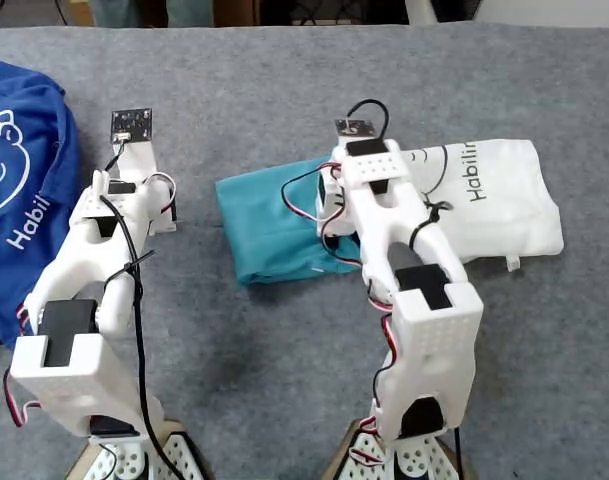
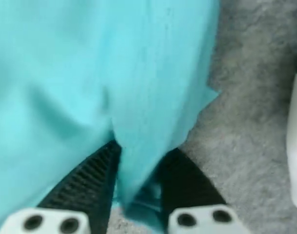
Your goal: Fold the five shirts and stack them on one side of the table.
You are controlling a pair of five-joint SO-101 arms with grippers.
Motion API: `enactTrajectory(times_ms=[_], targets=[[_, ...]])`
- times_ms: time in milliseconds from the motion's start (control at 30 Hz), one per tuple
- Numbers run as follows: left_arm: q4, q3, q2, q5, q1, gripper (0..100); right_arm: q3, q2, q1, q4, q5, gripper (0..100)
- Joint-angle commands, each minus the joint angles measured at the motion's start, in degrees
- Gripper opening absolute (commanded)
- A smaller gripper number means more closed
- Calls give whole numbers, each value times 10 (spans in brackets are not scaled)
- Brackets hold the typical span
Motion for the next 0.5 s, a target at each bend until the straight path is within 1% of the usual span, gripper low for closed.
enactTrajectory(times_ms=[0,100,233,467], targets=[[-7,-6,-6,-1,-5,29,-13,12,-5,27,2,41],[-7,-6,-5,-1,-5,29,-40,12,-4,56,2,30],[-7,-5,-5,-1,-5,29,-106,13,23,99,4,15],[-7,-5,-5,-1,-5,29,-250,15,62,195,90,15]])
